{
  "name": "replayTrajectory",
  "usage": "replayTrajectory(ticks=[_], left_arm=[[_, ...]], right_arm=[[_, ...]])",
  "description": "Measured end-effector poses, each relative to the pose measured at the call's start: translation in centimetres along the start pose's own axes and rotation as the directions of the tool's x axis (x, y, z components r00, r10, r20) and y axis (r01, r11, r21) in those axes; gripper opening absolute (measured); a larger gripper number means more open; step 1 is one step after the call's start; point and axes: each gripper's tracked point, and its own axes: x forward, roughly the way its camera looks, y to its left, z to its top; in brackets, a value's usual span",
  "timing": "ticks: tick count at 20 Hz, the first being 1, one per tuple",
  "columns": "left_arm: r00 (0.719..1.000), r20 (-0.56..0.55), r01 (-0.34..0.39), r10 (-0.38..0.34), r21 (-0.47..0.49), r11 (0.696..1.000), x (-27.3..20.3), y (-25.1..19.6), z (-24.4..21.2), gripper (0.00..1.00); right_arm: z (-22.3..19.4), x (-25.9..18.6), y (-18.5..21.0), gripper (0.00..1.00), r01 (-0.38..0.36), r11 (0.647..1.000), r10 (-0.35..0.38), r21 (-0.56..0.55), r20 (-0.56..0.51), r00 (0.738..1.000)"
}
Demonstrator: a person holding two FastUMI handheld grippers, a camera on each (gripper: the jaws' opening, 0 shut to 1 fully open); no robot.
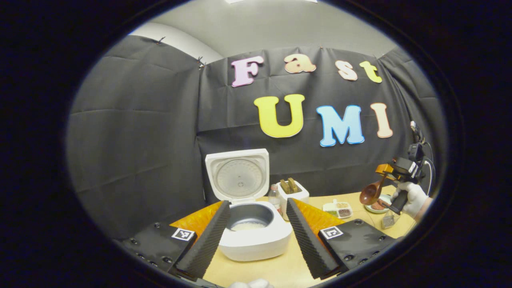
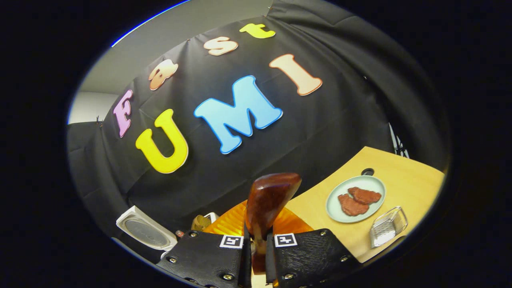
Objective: Close the left gripper, press the button to open the rice cooker; take a wooden spoon from the chopstick holder with the right hand, scoop a spoonful of rice and pour it into the rice cooker, then put the wooden spoon back into the chopstick holder.
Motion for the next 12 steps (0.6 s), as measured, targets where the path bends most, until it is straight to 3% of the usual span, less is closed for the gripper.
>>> replayTrajectory(ticks=[6,12], left_arm=[[0.999,-0.005,0.032,-0.032,0.030,0.999,-0.6,-3.9,0.9,1.00],[0.999,-0.021,0.047,-0.046,0.030,0.998,-0.8,-7.0,1.1,1.00]], right_arm=[[3.3,-1.6,-10.4,0.14,0.109,0.994,-0.109,0.001,0.030,0.994],[3.9,-2.0,-17.5,0.14,0.192,0.981,-0.192,0.015,0.024,0.981]])
